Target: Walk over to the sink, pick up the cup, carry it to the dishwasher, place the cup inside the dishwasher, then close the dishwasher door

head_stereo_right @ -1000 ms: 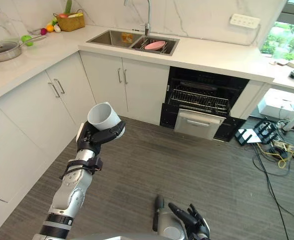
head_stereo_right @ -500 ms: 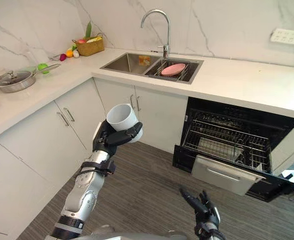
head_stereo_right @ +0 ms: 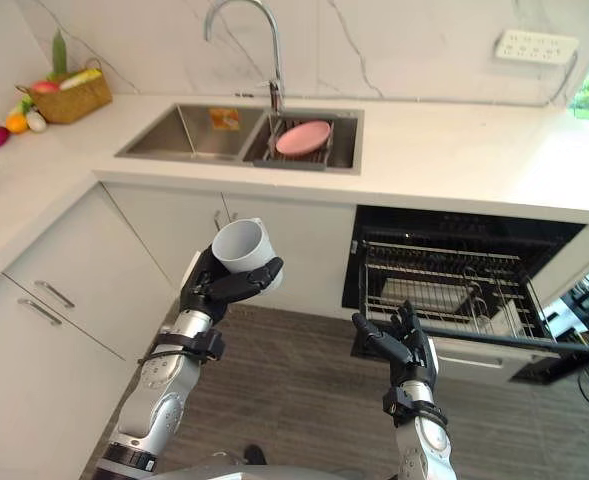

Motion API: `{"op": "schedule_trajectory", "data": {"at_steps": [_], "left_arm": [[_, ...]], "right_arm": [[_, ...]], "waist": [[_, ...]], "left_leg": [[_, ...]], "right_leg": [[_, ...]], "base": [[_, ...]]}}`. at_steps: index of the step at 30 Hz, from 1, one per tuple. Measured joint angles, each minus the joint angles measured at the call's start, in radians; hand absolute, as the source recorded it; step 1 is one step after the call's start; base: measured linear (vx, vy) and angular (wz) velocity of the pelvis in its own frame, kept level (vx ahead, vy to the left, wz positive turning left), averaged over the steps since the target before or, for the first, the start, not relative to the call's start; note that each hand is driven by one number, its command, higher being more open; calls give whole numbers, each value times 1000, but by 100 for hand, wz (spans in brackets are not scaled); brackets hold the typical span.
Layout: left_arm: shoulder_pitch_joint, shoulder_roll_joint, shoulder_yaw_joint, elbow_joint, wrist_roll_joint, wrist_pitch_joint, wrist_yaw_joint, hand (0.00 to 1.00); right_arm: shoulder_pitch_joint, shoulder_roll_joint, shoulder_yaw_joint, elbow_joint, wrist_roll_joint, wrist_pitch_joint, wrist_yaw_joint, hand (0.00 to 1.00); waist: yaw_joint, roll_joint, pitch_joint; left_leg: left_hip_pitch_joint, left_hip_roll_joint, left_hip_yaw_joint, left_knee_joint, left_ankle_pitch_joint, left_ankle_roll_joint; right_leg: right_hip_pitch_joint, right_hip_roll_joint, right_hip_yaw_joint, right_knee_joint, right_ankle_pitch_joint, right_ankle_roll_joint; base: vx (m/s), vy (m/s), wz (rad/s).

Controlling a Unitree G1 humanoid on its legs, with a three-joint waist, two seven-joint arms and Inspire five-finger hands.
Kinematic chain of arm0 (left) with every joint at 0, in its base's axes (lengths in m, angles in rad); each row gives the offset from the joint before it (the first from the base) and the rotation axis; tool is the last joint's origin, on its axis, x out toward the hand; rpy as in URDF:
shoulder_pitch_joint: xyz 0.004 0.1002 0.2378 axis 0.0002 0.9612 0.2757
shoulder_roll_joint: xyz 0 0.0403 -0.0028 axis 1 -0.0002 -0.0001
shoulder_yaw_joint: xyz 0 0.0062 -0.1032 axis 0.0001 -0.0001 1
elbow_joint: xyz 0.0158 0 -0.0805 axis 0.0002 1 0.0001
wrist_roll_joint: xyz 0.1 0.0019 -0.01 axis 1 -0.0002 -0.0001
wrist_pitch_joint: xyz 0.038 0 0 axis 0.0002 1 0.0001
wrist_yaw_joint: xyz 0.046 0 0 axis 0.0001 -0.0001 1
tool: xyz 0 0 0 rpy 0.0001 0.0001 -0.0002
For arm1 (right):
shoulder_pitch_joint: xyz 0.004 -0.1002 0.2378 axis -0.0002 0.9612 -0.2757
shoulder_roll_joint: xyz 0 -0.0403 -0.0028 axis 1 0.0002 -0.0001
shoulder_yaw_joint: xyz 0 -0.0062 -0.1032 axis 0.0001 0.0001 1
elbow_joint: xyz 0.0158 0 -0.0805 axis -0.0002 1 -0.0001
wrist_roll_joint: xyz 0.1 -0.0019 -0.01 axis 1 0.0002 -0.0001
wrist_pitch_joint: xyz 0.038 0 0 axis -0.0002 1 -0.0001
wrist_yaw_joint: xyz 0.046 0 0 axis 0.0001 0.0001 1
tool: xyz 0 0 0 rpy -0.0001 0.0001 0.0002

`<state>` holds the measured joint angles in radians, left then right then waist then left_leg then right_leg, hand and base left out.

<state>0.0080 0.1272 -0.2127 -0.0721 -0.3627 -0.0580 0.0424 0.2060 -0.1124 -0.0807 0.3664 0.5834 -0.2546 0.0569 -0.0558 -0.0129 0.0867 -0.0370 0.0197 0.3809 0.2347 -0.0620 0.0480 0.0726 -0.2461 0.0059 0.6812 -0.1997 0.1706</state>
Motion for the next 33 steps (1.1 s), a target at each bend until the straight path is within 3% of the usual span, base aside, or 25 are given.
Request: {"op": "schedule_trajectory", "data": {"at_steps": [1, 2, 3, 4, 5, 6, 7, 8, 9, 10, 12, 14, 16, 17, 19, 20, 22, 24, 26, 27, 28, 29, 30, 31, 33], "left_arm": [[-29, 5, -1, 0, 0, 0, 17, 0], [-41, 9, -1, 0, 1, 0, 26, 0], [-54, 10, -1, -1, 3, 0, 44, 0], [-62, 8, 2, -1, 10, -1, 58, 0], [-64, 7, 5, -2, 11, -2, 67, 0], [-75, 9, 11, -2, 11, -2, 73, 0], [-79, 14, 19, -2, 12, 0, 74, 0], [-72, 20, 18, -3, 16, 2, 73, 0], [-69, 23, 19, -4, 25, 2, 68, 0], [-56, 9, 28, 0, 33, 14, 67, 0], [-33, 0, 13, 9, 49, 33, 70, 0], [-32, 2, -22, 18, 49, 33, 78, 0], [-31, -3, -36, 18, 49, 32, 90, 0], [-31, -3, -30, 16, 49, 32, 104, 0], [-31, 7, 4, 7, 47, 28, 119, 0], [-31, 6, 16, 7, 46, 26, 121, 0], [-28, 1, 42, 1, 36, 17, 122, 0], [-18, 1, 54, 0, 29, 14, 110, 0], [-6, -6, 57, -12, 27, 10, 97, 0], [2, -19, 59, -13, 27, 2, 84, 0], [6, -36, 52, -13, 27, 1, 71, 0], [6, -47, 41, -12, 25, 1, 58, 0], [5, -43, 33, -11, 24, 0, 40, 0], [5, -33, 21, -12, 20, -1, 32, 0], [2, -20, 19, -12, 22, 0, 34, 0]], "right_arm": [[-4, 7, 0, -7, -3, -1, 1, 100], [-6, 11, 0, -6, -8, -1, 0, 100], [-5, 18, 5, -6, -23, -2, 0, 100], [-8, 19, 18, -6, -31, -6, 1, 100], [-10, 19, 26, -9, -32, -8, 1, 100], [-14, 24, 43, -26, -32, -8, 2, 100], [-11, 31, 54, -42, -39, -8, 7, 100], [7, 39, 71, -84, -42, -8, 10, 100], [16, 42, 78, -117, -48, -8, 12, 100], [17, 28, 89, -158, -67, -9, 27, 100], [11, 16, 104, -182, -89, -10, 28, 100], [-5, 3, 113, -216, -119, -12, 22, 100], [-3, -20, 99, -310, -115, -12, 22, 100], [-3, -30, 81, -378, -115, -15, 31, 100], [-1, -31, 47, -479, -110, -41, 46, 100], [-1, -27, 37, -504, -102, -53, 49, 100], [-4, -20, -25, -558, -93, -92, 48, 100], [-2, -24, -28, -563, -94, -92, 43, 100], [-3, -32, -25, -563, -95, -89, 44, 100], [-2, -52, -23, -563, -93, -79, 45, 100], [3, -75, -26, -564, -92, -73, 45, 100], [10, -86, -42, -565, -92, -70, 42, 100], [13, -67, -61, -559, -92, -63, 36, 100], [22, -46, -73, -561, -75, -54, 31, 100], [26, -41, -71, -561, -58, -51, 33, 100]], "waist": [[-5, -12, 7], [-10, -16, 10], [-17, -16, 14], [-18, -12, 14], [-18, -10, 14], [-17, 1, 19], [-19, 0, 21], [-14, -11, 19], [-10, -29, 24], [-12, -28, 37], [-14, -12, 36], [-8, 3, 53], [-8, 45, 67], [-4, 59, 59], [-5, 55, 59], [-10, 56, 59], [-14, 52, 56], [-15, 39, 48], [-15, 40, 44], [-13, 50, 32], [-28, 75, 16], [-47, 97, 1], [-55, 89, -14], [-54, 64, -23], [-55, 51, -31]], "left_leg": [[36, -19, 1, 6, -16, 12], [58, -25, 0, 1, -29, 14], [111, -29, 1, -12, -52, 20], [144, -21, 19, -16, -79, 23], [151, -13, 27, -21, -87, 19], [169, 4, 42, -25, -104, 7], [174, 17, 57, -24, -110, -4], [190, 29, 74, -2, -126, -31], [195, 22, 83, 21, -144, -37], [215, 28, 92, 57, -176, -45], [217, 63, 84, 114, -188, -52], [168, 163, 72, 348, -204, -72], [91, 260, 25, 602, -150, -64], [51, 284, -5, 704, -68, -60], [18, 281, -33, 777, 51, -60], [10, 273, -45, 783, 26, -64], [-6, 232, -100, 647, -122, -87], [-4, 202, -177, 464, -164, -96], [12, 162, -293, 257, -162, -103], [30, 155, -313, 134, -122, -115], [37, 158, -295, 50, -50, -117], [47, 157, -272, 3, -34, -143], [77, 131, -244, -47, -33, -162], [108, 87, -206, -103, -15, -144], [126, 53, -174, -136, -9, -122]], "right_leg": [[-63, -25, 12, 157, 97, 29], [-91, -33, 17, 225, 166, 24], [-140, -49, 20, 342, 279, -12], [-220, -55, 2, 436, 210, -70], [-259, -54, -19, 441, 168, -95], [-323, -43, -86, 374, 90, -111], [-340, -21, -143, 261, 69, -92], [-334, 12, -223, 38, 113, -100], [-332, 10, -272, -25, 159, -154], [-304, 6, -308, -23, 104, -210], [-246, 55, -309, -112, 80, -212], [-140, 150, -280, -280, 57, -199], [-95, 216, -240, -319, 47, -213], [-93, 242, -191, -317, 41, -221], [-82, 253, -114, -330, 42, -231], [-77, 254, -96, -336, 44, -232], [-64, 254, -14, -352, 53, -220], [-54, 241, 47, -362, 55, -216], [-63, 225, 96, -362, 54, -200], [-85, 216, 124, -361, 42, -173], [-107, 214, 140, -352, 27, -147], [-121, 212, 141, -342, 13, -125], [-135, 189, 158, -318, -4, -100], [-149, 145, 160, -314, -7, -78], [-156, 107, 152, -332, 7, -56]], "base": [[253, 120, 7], [239, 90, 3], [216, 63, -17], [225, 55, -29], [230, 28, -46], [187, 7, -41], [206, -24, -53], [182, -44, -47], [288, -91, -65], [363, -119, -72], [320, -123, -73], [207, -128, -78], [123, -26, -96], [204, 55, -112], [317, 63, -115], [300, 57, -110], [247, 62, -104], [228, 109, -103], [178, 171, -105], [117, 242, -88], [143, 347, -66], [128, 331, -25], [147, 374, -30], [107, 279, -40], [72, 218, -49]]}}
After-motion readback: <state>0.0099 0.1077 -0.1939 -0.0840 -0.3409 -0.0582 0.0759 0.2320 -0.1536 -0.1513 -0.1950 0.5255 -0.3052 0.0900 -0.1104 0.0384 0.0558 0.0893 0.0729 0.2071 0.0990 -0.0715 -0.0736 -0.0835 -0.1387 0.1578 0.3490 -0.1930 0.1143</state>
